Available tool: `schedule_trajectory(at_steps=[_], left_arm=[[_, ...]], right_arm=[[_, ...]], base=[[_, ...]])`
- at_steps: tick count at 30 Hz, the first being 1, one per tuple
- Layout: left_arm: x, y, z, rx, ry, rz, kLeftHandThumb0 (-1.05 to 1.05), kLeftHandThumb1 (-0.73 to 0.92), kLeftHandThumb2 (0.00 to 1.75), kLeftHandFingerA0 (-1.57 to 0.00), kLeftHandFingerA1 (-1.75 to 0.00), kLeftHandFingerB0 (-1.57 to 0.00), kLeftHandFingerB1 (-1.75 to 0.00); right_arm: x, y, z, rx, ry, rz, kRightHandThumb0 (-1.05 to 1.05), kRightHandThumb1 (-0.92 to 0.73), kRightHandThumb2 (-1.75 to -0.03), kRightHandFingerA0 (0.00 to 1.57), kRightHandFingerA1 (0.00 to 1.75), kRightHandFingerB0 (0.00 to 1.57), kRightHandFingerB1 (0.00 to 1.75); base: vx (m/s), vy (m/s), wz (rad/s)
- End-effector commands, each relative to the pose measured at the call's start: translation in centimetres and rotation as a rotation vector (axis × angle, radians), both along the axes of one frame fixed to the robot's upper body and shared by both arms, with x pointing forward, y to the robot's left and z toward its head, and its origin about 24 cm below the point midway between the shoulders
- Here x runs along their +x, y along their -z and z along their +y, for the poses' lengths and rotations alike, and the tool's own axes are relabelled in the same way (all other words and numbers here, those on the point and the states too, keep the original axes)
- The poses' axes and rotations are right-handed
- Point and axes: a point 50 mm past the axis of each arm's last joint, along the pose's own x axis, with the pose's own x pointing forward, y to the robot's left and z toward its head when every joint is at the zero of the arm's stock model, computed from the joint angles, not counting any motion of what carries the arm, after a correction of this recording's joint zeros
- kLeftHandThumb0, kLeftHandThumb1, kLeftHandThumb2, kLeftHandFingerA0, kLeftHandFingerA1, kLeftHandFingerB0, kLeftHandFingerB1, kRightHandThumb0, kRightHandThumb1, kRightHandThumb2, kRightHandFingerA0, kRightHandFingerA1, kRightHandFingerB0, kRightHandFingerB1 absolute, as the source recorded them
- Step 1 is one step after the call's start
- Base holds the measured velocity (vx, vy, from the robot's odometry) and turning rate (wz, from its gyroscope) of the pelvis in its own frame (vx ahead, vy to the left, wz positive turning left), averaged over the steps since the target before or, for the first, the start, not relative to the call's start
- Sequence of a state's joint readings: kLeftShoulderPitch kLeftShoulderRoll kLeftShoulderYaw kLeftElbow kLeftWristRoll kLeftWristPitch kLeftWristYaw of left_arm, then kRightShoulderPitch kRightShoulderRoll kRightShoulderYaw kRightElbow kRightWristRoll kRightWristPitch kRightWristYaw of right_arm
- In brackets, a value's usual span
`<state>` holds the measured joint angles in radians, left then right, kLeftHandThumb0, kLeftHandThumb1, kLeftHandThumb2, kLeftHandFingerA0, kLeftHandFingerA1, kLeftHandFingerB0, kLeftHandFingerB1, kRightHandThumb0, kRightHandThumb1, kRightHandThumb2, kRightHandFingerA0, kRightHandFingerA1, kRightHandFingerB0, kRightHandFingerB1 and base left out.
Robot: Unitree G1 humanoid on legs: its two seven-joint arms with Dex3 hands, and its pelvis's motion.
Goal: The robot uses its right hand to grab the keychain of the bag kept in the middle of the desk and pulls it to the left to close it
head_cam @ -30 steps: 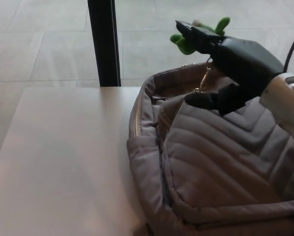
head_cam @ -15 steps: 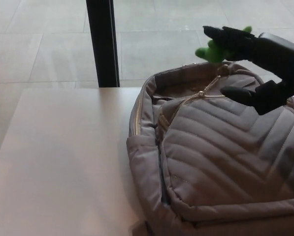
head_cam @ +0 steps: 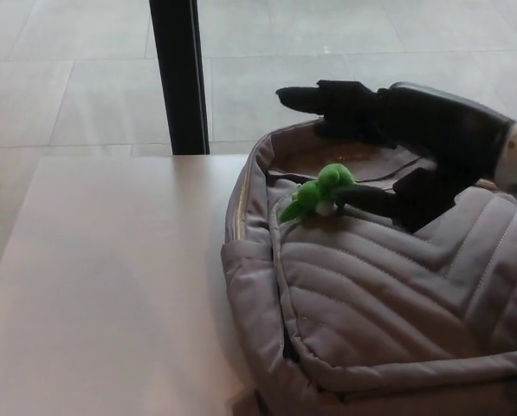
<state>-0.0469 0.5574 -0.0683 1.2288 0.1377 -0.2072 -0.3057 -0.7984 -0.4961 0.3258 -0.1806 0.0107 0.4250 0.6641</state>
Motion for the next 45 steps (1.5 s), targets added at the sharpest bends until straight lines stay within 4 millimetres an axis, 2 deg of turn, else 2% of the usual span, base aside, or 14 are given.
schedule_trajectory(at_steps=[1,14,15,17,18,23,25,26,32,33,38,39,40,45], left_arm=[[-0.6,-0.7,1.2,0.032,-0.001,0.039,-0.71,0.53,0.66,-0.89,-1.04,-0.82,-0.94],[-2.6,0.5,0.3,0.009,0.008,0.049,-0.70,0.56,0.65,-0.87,-1.01,-0.84,-0.90],[-2.8,0.7,0.2,0.003,0.003,0.056,-0.72,0.58,0.63,-0.86,-1.00,-0.85,-0.87],[-3.1,0.8,0.1,-0.015,-0.022,0.057,-0.69,0.41,0.97,-0.83,-0.96,-0.84,-0.88],[-3.3,0.8,0.2,-0.002,0.005,0.061,-0.72,0.57,0.64,-0.86,-1.00,-0.84,-0.88],[-4.4,0.9,0.3,-0.022,-0.042,0.052,-0.71,0.57,0.65,-0.86,-1.05,-0.79,-0.95],[-4.5,0.8,0.5,-0.041,-0.099,0.020,-0.72,0.56,0.66,-0.87,-1.07,-0.77,-0.98],[-4.7,0.8,0.5,-0.049,-0.140,0.008,-0.71,0.55,0.67,-0.87,-1.09,-0.74,-1.02],[-4.6,0.4,1.2,-0.093,-0.267,-0.063,-0.75,0.60,0.68,-0.76,-1.23,-0.61,-1.10],[-4.5,0.3,1.3,-0.104,-0.317,-0.086,-0.73,0.53,0.72,-0.88,-1.22,-0.70,-1.08],[-4.2,0.1,1.8,-0.146,-0.493,-0.194,-0.75,0.58,0.70,-0.83,-1.27,-0.65,-1.14],[-4.1,0.0,1.9,-0.143,-0.521,-0.210,-0.80,0.44,1.01,-0.83,-1.14,-0.67,-1.03],[-4.0,0.0,1.9,-0.143,-0.540,-0.221,-0.78,0.62,0.66,-0.71,-1.35,-0.54,-1.21],[-5.4,0.6,1.7,-0.248,-0.692,-0.263,-0.80,0.61,0.61,-0.56,-1.45,-0.46,-1.26]], right_arm=[[-0.4,-1.1,-1.1,0.052,-0.020,0.176,-0.66,-0.75,-0.63,0.35,0.45,0.08,0.21],[-4.2,-8.0,-20.5,0.197,0.545,-0.115,-0.78,-0.60,-0.99,0.05,0.45,0.00,0.27],[-4.8,-7.8,-22.2,0.220,0.607,-0.138,-0.79,-0.77,-0.64,0.12,0.33,0.09,0.21],[-6.4,-7.2,-24.9,0.286,0.718,-0.168,-0.82,-0.60,-1.01,0.05,0.45,0.00,0.30],[-7.4,-6.5,-26.5,0.312,0.782,-0.175,-0.81,-0.61,-1.01,0.13,0.49,0.00,0.31],[-12.7,-1.9,-32.4,0.330,1.067,-0.194,-0.90,-0.61,-1.02,0.04,0.48,0.00,0.27],[-15.6,0.8,-35.0,0.388,1.220,-0.192,-0.40,-0.31,-0.97,0.00,0.51,0.00,0.50],[-16.9,2.0,-36.0,0.453,1.293,-0.187,-0.89,-0.70,-0.62,0.14,0.45,0.15,0.32],[-23.8,8.6,-39.5,0.585,1.625,-0.164,-0.79,-0.55,-0.98,0.02,0.55,0.03,0.37],[-24.2,9.2,-39.5,0.594,1.659,-0.159,-0.39,-0.41,-1.02,0.02,0.54,0.00,0.51],[-25.3,13.5,-39.7,0.842,1.779,-0.136,-0.72,-0.54,-0.94,0.00,0.39,0.03,0.30],[-25.3,14.7,-39.4,0.901,1.806,-0.127,-0.72,-0.58,-0.96,0.00,0.33,0.00,0.21],[-25.4,15.7,-39.2,0.975,1.816,-0.128,-0.74,-0.58,-0.95,0.00,0.30,0.00,0.19],[-27.3,21.1,-37.1,1.018,1.952,-0.009,-0.66,-0.53,-0.92,0.01,0.41,0.02,0.31]], base=[[0.00,0.000,0.00],[0.00,0.000,0.00],[0.00,0.000,0.00],[0.00,0.000,0.00],[0.00,0.000,0.00],[0.00,0.000,0.00],[0.00,0.000,0.00],[0.00,0.000,0.00],[0.00,0.000,0.00],[0.00,0.000,0.00],[0.00,0.000,0.00],[0.00,0.000,0.00],[0.00,0.000,0.00],[0.00,0.000,0.00]])
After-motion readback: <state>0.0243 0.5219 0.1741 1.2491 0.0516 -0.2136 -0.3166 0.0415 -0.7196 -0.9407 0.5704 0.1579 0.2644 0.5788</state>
